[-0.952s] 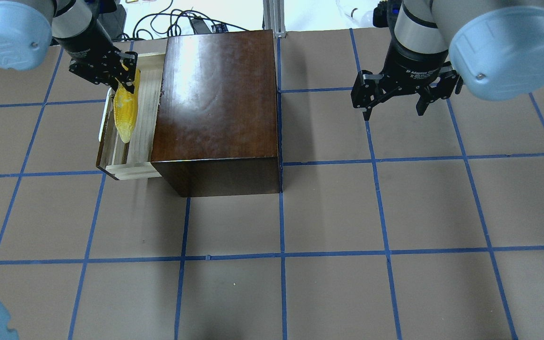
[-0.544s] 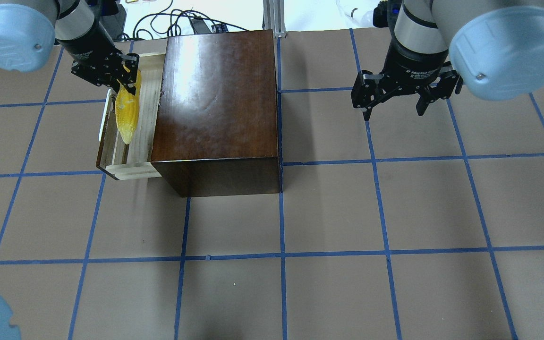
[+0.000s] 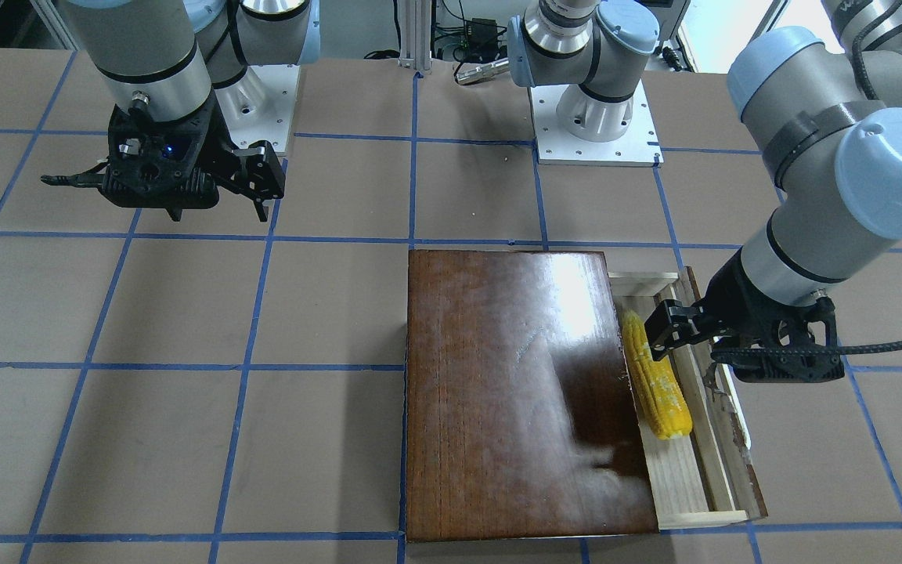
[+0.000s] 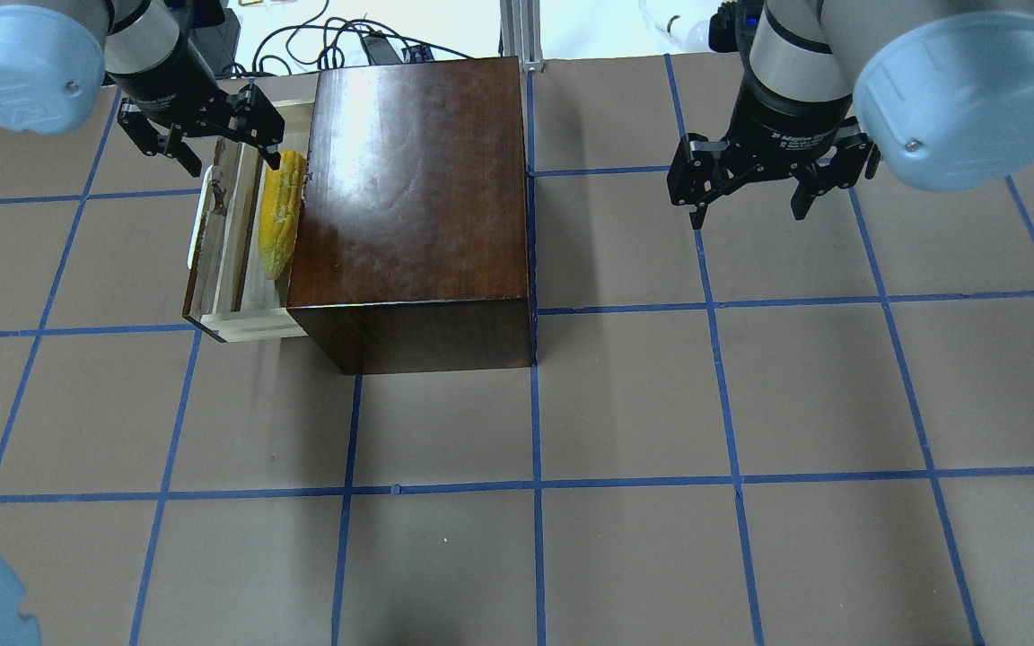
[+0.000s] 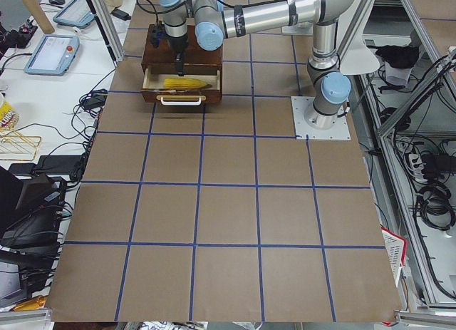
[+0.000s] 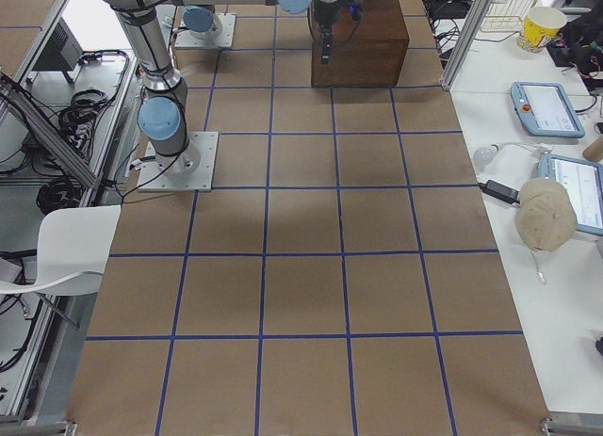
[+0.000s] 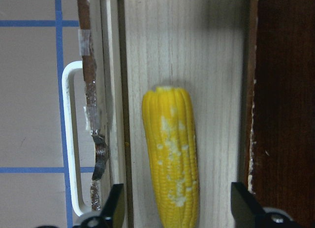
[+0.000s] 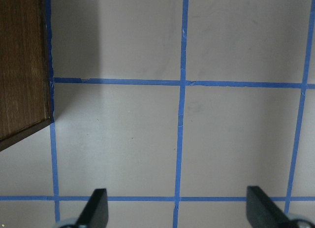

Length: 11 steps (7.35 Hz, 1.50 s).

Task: Open drawer and put corn inside

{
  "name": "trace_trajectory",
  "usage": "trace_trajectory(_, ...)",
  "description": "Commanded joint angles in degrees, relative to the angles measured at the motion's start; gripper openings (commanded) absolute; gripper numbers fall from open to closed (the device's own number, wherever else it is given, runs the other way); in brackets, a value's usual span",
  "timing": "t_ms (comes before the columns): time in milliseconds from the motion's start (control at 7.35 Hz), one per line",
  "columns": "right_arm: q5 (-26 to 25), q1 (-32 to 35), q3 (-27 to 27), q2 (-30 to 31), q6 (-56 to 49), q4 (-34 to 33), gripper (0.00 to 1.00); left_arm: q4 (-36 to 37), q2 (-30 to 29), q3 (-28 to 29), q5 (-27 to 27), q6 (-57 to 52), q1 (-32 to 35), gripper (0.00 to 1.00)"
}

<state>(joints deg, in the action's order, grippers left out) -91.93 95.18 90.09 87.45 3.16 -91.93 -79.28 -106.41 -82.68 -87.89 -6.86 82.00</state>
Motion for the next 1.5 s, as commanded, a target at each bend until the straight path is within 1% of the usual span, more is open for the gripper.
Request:
trace_trajectory(0,0.00,0.00,0.00,0.00,0.00,0.00,1.00,-0.35,2.16,0.24,-0.09,0.00,0.35,1.00)
trace_trajectory(272,0.00,0.00,0.00,0.00,0.00,0.00,1.00,-1.58,6.89,0.59,0.08,0.09,1.14,1.00)
trace_trajectory(408,0.00,0.00,0.00,0.00,0.00,0.00,1.00,-2.80,9.71,-0.10,-0.17,0.26,3.67,1.00)
trace_trajectory(544,0.00,0.00,0.00,0.00,0.00,0.00,1.00,-4.90,11.56,-0.46,-1.31,2.96,7.09,1.00)
trace_trajectory(680,0.00,0.00,0.00,0.00,0.00,0.00,1.00,-5.27,12.88,-0.72,-3.76,4.38,9.38,1.00)
trace_trajectory(952,0.00,0.00,0.00,0.00,0.00,0.00,1.00,-5.54,14.39,-2.47,-2.90,4.31,9.58,1.00)
trace_trajectory(1224,0.00,0.00,0.00,0.00,0.00,0.00,1.00,-6.15,15.71,-3.36,-3.60,4.66,8.88,1.00)
trace_trajectory(1360,0.00,0.00,0.00,0.00,0.00,0.00,1.00,-8.33,16.58,-2.84,-3.69,4.57,8.70,1.00)
